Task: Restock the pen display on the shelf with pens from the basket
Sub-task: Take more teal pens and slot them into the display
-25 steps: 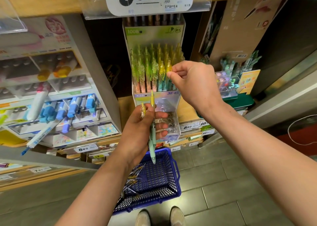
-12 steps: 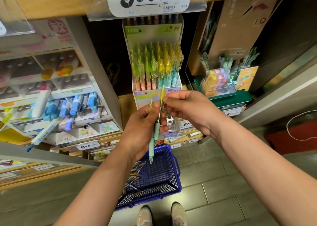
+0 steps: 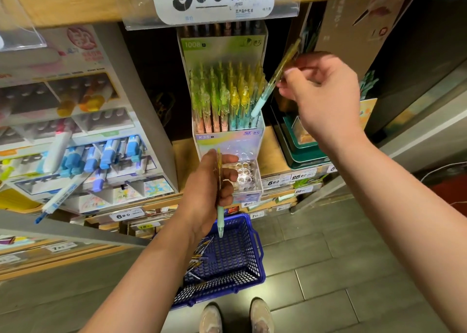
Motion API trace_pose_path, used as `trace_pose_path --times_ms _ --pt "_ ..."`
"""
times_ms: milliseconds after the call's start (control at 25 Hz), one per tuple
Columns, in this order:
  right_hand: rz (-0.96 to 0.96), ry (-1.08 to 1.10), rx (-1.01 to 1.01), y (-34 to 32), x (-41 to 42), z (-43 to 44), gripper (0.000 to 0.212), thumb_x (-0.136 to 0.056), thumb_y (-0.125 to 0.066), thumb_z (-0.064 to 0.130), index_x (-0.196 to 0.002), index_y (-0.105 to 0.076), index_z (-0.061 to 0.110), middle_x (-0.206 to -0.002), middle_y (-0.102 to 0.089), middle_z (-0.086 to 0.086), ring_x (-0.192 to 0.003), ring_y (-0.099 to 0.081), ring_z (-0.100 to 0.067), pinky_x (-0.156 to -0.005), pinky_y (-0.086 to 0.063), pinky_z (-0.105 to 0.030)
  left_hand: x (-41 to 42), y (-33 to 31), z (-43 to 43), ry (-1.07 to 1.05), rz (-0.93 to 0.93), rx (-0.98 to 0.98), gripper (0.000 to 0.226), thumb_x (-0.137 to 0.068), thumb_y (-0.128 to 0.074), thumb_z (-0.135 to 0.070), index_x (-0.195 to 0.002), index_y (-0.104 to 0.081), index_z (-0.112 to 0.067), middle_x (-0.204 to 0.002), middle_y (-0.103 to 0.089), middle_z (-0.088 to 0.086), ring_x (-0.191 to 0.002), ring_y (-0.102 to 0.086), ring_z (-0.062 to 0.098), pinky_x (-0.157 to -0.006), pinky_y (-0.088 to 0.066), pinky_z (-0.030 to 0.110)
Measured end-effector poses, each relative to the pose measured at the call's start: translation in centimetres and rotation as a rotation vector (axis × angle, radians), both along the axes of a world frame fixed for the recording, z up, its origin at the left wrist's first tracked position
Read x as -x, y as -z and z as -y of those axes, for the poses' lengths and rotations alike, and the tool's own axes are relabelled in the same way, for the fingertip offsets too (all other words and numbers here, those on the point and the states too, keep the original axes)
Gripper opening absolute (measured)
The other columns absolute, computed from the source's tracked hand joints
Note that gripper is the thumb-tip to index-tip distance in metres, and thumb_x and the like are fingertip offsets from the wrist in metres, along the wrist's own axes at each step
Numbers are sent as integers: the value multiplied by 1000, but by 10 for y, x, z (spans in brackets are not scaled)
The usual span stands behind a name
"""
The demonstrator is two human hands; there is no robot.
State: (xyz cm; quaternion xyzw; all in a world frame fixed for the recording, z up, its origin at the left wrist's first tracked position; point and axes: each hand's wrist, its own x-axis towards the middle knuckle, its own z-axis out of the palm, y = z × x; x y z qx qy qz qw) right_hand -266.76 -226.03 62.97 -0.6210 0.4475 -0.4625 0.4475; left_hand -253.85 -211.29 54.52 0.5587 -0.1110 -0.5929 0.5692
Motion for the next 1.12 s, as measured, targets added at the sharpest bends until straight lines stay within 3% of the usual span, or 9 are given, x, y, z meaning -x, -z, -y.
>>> trace_pose_path --times_ms 120,280,520,600,680,800,960,1120 --pt "-154 -24 84 6 -4 0 5 -93 -70 21 -95 -66 22 -80 -73 9 -78 -75 -5 -79 -63 -35 0 0 1 -26 -88 41 44 -101 -29 -22 -113 -66 -1 -69 -52 4 -51 -35 13 -45 -31 25" --pt "-266 -63 144 17 -7 -3 10 -93 -71 27 -89 -62 30 -89 -74 7 -83 -73 -7 -81 -62 -34 1 -2 1 -48 -124 69 41 -101 -32 -13 -121 -61 7 -70 -54 4 -55 -41 13 -49 -34 24" --pt "-470 -106 208 34 -13 -9 8 -91 -74 26 -90 -67 29 -77 -66 18 -74 -66 2 -68 -49 -5 -2 -2 -3 -81 -87 106 31 -100 -41 6 -123 -62 10 -79 -55 9 -70 -50 17 -65 -40 28" --pt "-505 -103 211 36 -15 -9 6 -92 -73 28 -89 -68 28 -76 -69 16 -74 -68 0 -72 -52 -10 -1 -2 -5 -68 -24 148 23 -101 -46 4 -116 -64 9 -83 -61 9 -76 -55 18 -69 -45 27" --pt "-548 -102 185 36 -17 -8 7 -92 -72 30 -88 -70 24 -75 -72 11 -73 -70 -3 -78 -58 -23 1 -3 -5 -70 16 184 18 -100 -53 1 -113 -65 3 -87 -69 7 -79 -61 17 -73 -51 27" --pt "-527 -155 23 36 -12 -13 14 -92 -73 31 -84 -71 19 -71 -74 3 -69 -73 -10 -79 -62 -37 4 -8 -2 -86 30 195 17 -98 -59 -3 -113 -67 -6 -95 -73 4 -83 -66 17 -77 -54 31" --pt "-344 -351 -219 37 -1 -37 11 -92 -71 34 -85 -76 27 -80 -77 6 -75 -74 -12 -82 -62 -44 7 -12 3 -87 45 229 26 -95 -61 -4 -121 -62 -1 -94 -68 9 -81 -64 18 -75 -52 34" --pt "-275 -375 -238 40 7 -46 6 -90 -76 32 -92 -77 28 -88 -75 5 -86 -73 -13 -87 -60 -42 10 -13 3 -31 81 248 20 -95 -62 -10 -114 -66 -6 -91 -74 5 -85 -66 19 -78 -54 32"
